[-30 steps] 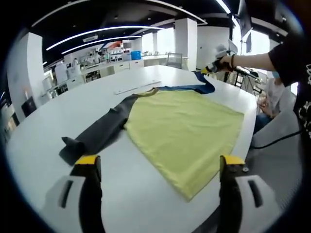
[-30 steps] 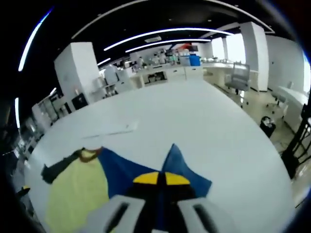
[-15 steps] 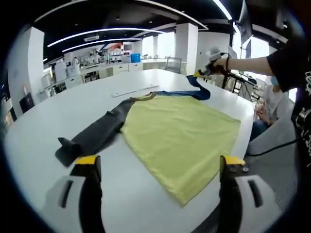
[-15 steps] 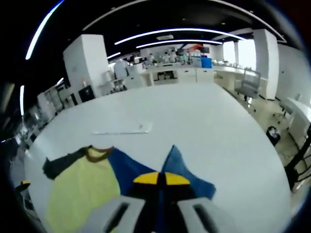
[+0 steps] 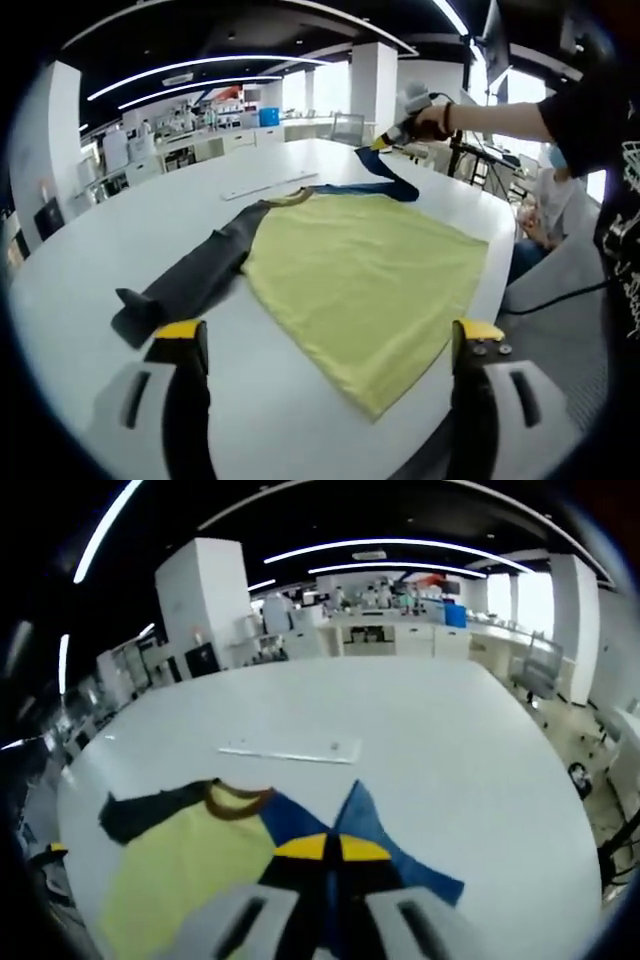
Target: Fold the garment on the visible template until the final outline fits inside the template.
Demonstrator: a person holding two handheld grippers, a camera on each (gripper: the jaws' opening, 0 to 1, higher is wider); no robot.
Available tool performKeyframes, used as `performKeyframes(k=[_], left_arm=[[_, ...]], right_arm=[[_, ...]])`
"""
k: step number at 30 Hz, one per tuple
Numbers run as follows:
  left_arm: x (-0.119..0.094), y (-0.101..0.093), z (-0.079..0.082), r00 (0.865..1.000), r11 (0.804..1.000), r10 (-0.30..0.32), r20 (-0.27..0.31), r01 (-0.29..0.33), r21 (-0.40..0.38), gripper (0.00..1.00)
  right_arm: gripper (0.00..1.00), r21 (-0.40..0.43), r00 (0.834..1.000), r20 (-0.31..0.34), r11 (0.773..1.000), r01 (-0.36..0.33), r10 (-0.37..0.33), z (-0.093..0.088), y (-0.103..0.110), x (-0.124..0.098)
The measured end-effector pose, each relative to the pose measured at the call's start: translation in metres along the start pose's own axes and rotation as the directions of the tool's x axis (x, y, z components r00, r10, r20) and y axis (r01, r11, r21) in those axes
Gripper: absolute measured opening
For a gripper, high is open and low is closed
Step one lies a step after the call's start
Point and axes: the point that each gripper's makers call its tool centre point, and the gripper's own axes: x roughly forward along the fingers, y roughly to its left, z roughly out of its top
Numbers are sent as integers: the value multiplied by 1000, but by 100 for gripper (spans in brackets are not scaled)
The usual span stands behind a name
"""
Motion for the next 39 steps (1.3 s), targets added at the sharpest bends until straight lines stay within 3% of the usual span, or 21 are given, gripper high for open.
performKeyframes(k=[9,19,30,39], left_arm=[[-3,2,-4,1000,1000,8,-2,-8,-10,99],[-4,4,-6,1000,1000,9,-3,-9,-12,99],[-3,4,-9,1000,1000,7,-6,-8,-18,99],[-3,5,-9,1000,1000,10,-8,-10,-18,99]], right_arm=[[0,-55,999,-5,997,-50,50,16,30,12],[0,-97,996,-20,992,-84,82,22,65,20],[0,-214,993,-18,970,-116,114,35,111,30],[0,-256,986,-5,953,-160,164,41,149,34]])
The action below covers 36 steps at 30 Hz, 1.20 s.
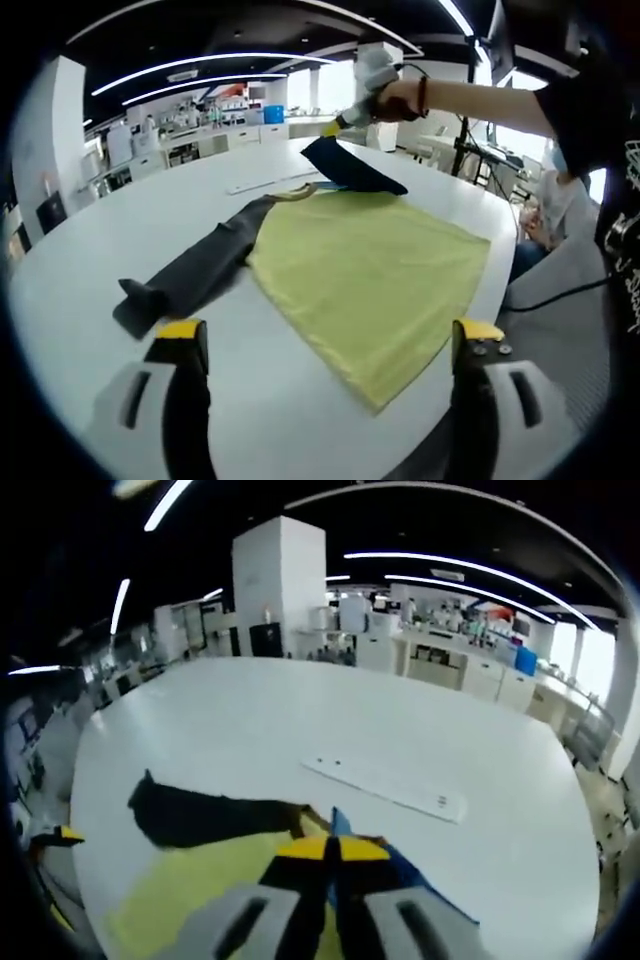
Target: Fold the garment on the visible template until the final outline fits inside the template.
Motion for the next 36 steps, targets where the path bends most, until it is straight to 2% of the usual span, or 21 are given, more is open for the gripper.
performKeyframes(k=[5,10,18,29,36], left_arm=[[1,-1,-1,1000,1000,1,-6,-1,0,99],[1,0,-2,1000,1000,0,-10,0,1,99],[1,-3,-4,1000,1000,-2,-16,2,-2,99],[3,-4,-8,1000,1000,-1,-23,1,-12,99],[4,-1,-13,999,1000,4,-32,-5,-21,99]], right_arm=[[0,-32,1000,14,999,-22,23,5,18,4],[0,-28,998,34,998,-56,57,11,32,12],[0,-57,993,33,992,-111,113,6,65,15],[0,-87,987,32,984,-156,159,5,88,21],[0,-142,978,33,969,-201,207,5,107,21]])
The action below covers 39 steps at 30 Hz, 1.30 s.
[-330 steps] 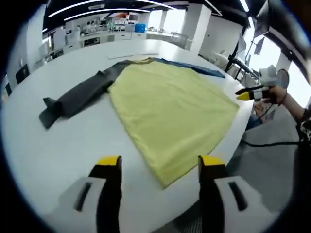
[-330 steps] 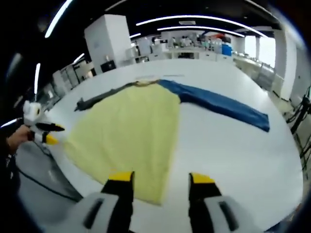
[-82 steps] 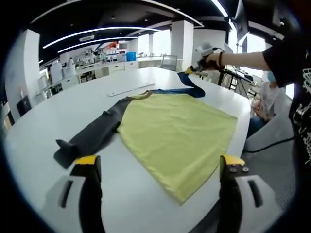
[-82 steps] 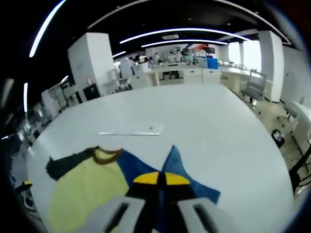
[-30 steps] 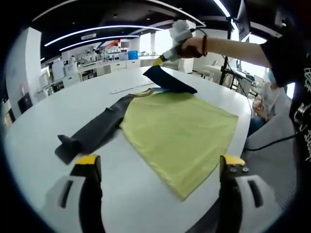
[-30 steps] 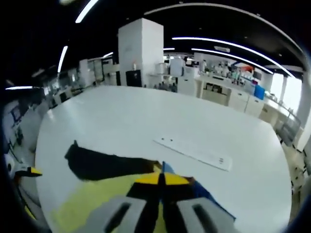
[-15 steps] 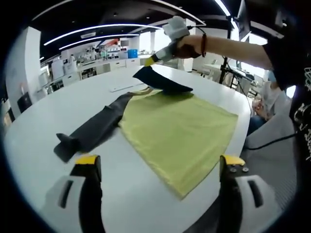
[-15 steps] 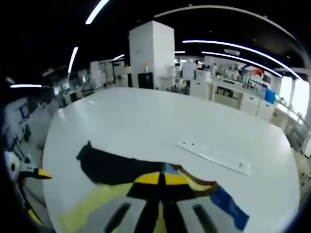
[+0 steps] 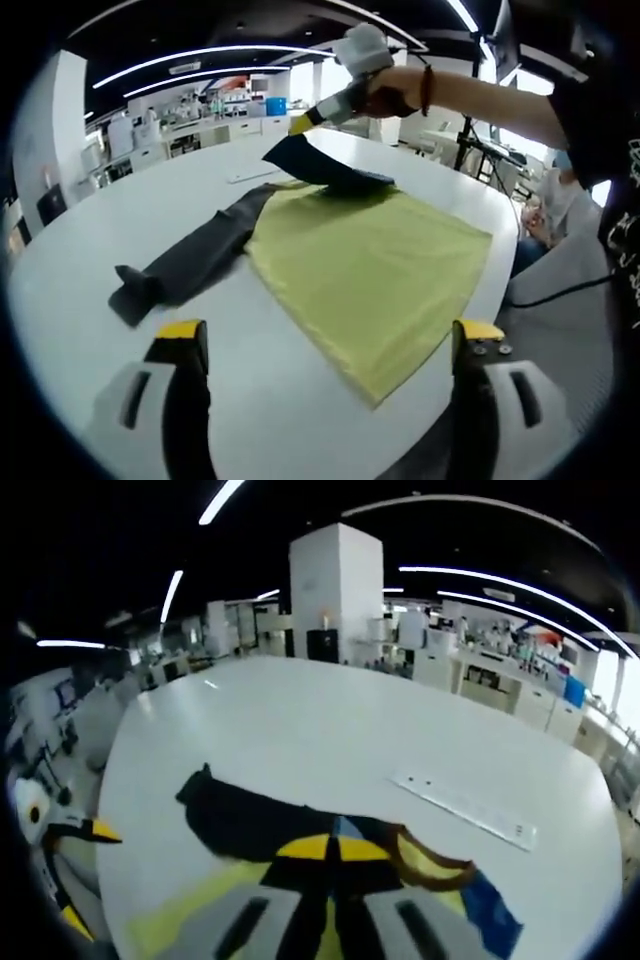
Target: Fold the garment on the visible template until the final outline fits inside the template.
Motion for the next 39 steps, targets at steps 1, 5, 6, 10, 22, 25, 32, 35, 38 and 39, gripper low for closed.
performKeyframes(k=[1,5,6,10,22,25,32,35,38,39], left_arm=[[0,0,-1,1000,1000,0,-2,0,1,99],[2,0,-1,1000,1000,-1,-2,1,1,99],[3,0,-1,1000,1000,-1,-3,1,0,99],[4,-1,-3,1000,1000,-2,-7,2,0,99],[1,-1,-5,1000,1000,8,-7,-9,-7,99],[1,-2,-5,1000,1000,9,-7,-9,-11,99],[0,-3,-6,1000,1000,11,-10,-11,-14,99],[1,-2,-8,1000,1000,11,-13,-11,-15,99],[1,-2,-7,1000,1000,9,-9,-9,-12,99],[1,-2,-8,1000,1000,7,-9,-7,-14,99]], right_arm=[[0,-3,1000,2,1000,-15,15,0,4,1],[0,-34,999,-4,998,-51,51,-3,21,1],[0,-53,998,-17,997,-61,60,-6,24,4],[0,-86,997,-32,994,-68,65,-14,32,9],[0,-124,991,-44,984,-130,126,-23,60,16],[0,-133,990,-62,982,-134,126,-31,62,22],[0,-109,989,-73,985,-135,128,-46,71,32],[0,-76,988,-75,987,-143,137,-53,78,37],[0,-60,985,-87,987,-151,146,-62,83,41],[0,-58,985,-88,987,-151,146,-64,83,41]])
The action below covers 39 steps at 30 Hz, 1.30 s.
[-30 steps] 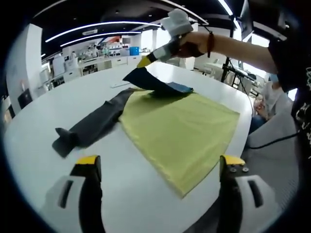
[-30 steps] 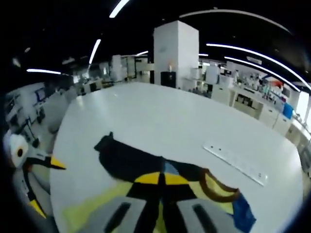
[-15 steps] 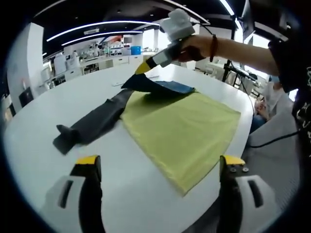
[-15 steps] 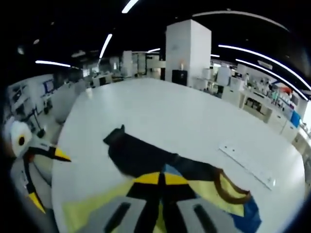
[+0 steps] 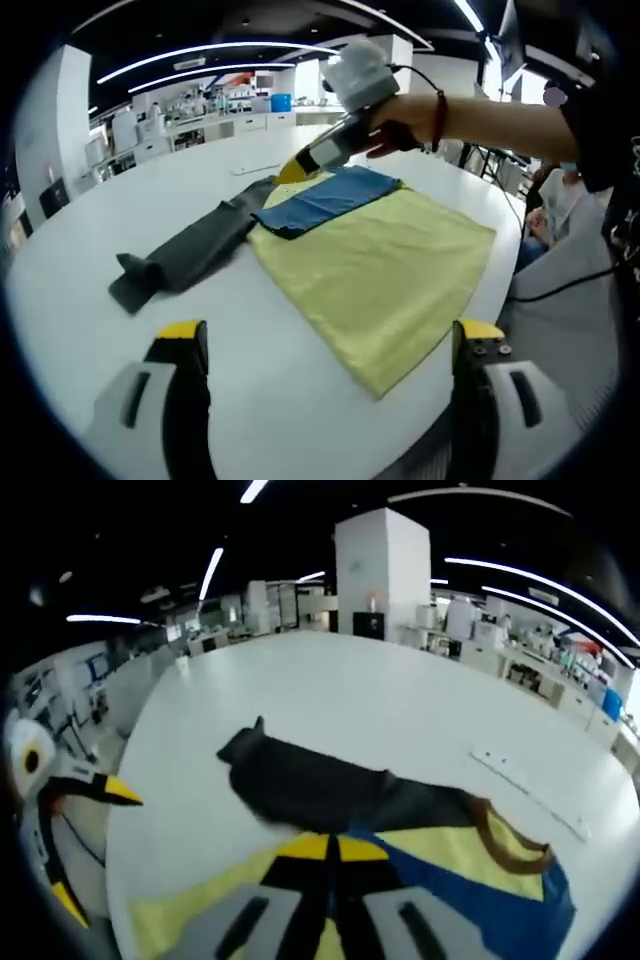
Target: Fold the garment on the visible template until the final outline fits inside the template.
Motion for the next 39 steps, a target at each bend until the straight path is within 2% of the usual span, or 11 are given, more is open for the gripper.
performKeyframes(k=[4,6,11,14,19,27,36,39], left_arm=[[-2,1,0,1000,1000,4,5,-4,2,99],[-3,1,1,1000,1000,7,9,-7,1,99],[-4,5,3,1000,1000,18,9,-18,10,99],[-4,7,5,1000,1000,21,18,-21,12,99],[-4,11,4,1000,1000,25,15,-26,16,99],[-5,18,4,999,999,32,16,-32,10,99],[-5,20,4,999,999,34,12,-34,11,99],[-4,19,4,999,999,33,11,-33,9,99]], right_arm=[[0,12,1000,-3,1000,14,-14,-6,-4,-2],[8,11,1000,-1,1000,23,-23,-7,-6,-5],[43,-9,999,4,999,39,-39,-13,-14,-13],[56,-13,999,16,999,50,-50,-18,-21,-18],[71,7,998,19,998,61,-61,-29,-30,-30],[74,27,994,25,994,107,-108,-50,-57,-60],[68,65,983,19,982,180,-181,-78,-91,-104],[68,63,974,6,972,224,-225,-89,-103,-118]])
